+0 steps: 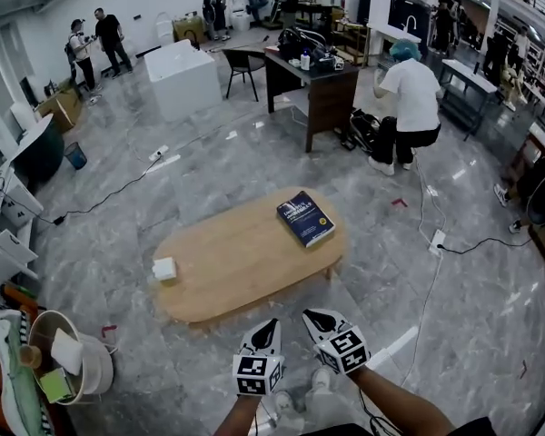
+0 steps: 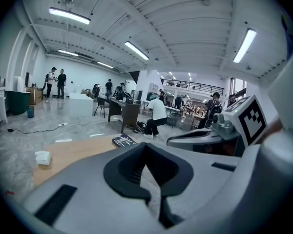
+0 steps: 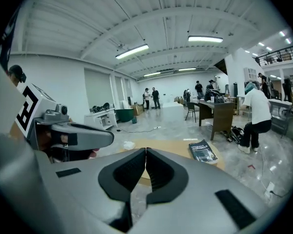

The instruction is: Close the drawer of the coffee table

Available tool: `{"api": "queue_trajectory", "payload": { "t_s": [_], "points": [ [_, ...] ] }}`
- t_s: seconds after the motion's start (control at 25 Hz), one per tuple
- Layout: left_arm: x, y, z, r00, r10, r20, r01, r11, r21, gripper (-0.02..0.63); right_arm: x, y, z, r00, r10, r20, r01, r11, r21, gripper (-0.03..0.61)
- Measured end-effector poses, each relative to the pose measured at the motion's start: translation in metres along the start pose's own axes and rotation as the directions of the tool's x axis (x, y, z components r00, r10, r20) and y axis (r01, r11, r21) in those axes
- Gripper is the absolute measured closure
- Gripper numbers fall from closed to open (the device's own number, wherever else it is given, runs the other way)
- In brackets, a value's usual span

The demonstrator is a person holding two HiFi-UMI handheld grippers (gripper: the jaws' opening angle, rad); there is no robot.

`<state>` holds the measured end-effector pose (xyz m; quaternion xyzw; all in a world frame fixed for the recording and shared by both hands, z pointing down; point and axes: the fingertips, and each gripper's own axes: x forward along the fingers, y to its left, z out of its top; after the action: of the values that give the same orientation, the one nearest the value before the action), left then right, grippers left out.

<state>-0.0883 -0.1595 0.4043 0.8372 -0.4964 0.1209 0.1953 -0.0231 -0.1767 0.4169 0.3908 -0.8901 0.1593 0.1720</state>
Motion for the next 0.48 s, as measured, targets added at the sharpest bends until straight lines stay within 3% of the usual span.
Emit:
{"api": "queue_trajectory", "payload": {
  "t_s": [0.48],
  "points": [
    [-0.073, 0.0, 0.048, 0.994, -0.013, 0.11, 0.009, 0.999, 0.032, 0.614, -0.048, 0.033, 0.076, 0.984, -0.015, 0.18, 0.02, 0.999, -0.03, 0.56]
  ]
}}
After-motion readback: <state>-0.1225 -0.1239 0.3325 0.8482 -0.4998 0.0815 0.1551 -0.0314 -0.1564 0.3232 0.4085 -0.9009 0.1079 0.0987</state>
